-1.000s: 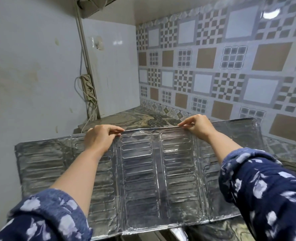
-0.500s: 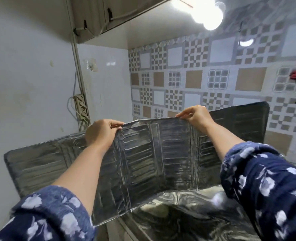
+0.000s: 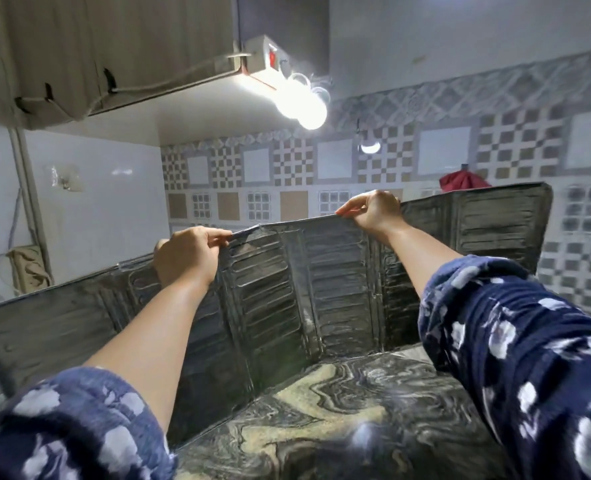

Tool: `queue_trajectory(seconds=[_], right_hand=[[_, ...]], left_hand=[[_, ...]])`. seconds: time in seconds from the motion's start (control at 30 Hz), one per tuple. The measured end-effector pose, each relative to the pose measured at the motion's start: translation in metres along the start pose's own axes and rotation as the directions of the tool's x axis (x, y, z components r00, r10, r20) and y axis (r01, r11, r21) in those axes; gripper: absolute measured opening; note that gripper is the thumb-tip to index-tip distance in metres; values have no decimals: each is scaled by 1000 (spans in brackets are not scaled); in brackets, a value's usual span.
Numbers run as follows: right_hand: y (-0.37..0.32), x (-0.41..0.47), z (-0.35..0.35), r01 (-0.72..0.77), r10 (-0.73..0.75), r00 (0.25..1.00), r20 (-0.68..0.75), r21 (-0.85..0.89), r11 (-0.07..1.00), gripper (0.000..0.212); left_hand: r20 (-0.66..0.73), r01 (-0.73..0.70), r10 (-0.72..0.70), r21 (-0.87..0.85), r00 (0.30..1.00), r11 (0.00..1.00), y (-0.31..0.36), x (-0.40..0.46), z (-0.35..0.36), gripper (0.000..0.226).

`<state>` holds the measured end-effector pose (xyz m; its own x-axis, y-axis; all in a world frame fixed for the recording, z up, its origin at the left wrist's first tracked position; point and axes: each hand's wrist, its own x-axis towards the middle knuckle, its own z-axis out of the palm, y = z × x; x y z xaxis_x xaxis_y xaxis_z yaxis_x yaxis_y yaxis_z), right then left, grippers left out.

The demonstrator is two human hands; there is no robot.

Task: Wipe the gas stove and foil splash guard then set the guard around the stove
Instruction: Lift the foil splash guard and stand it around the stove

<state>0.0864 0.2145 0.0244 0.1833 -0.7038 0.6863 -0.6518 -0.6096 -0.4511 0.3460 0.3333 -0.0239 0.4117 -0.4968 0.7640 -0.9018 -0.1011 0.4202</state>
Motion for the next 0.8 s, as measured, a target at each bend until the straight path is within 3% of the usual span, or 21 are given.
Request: queue_trajectory(seconds=[0.27, 0.37, 0.8], right_hand=[[70, -5, -87, -54, 37, 993, -115, -150, 987, 21], [99, -6, -119, -80, 37, 984, -176, -248, 965, 20], [253, 19, -246, -127, 36, 972, -232, -388, 913, 15]], left_hand=[[9, -190, 195, -192, 981, 963, 90, 0, 62, 18], [23, -240, 248, -184, 969, 953, 130, -1, 87, 22], [-32, -268, 280, -408, 959, 873, 307, -11, 206, 18]])
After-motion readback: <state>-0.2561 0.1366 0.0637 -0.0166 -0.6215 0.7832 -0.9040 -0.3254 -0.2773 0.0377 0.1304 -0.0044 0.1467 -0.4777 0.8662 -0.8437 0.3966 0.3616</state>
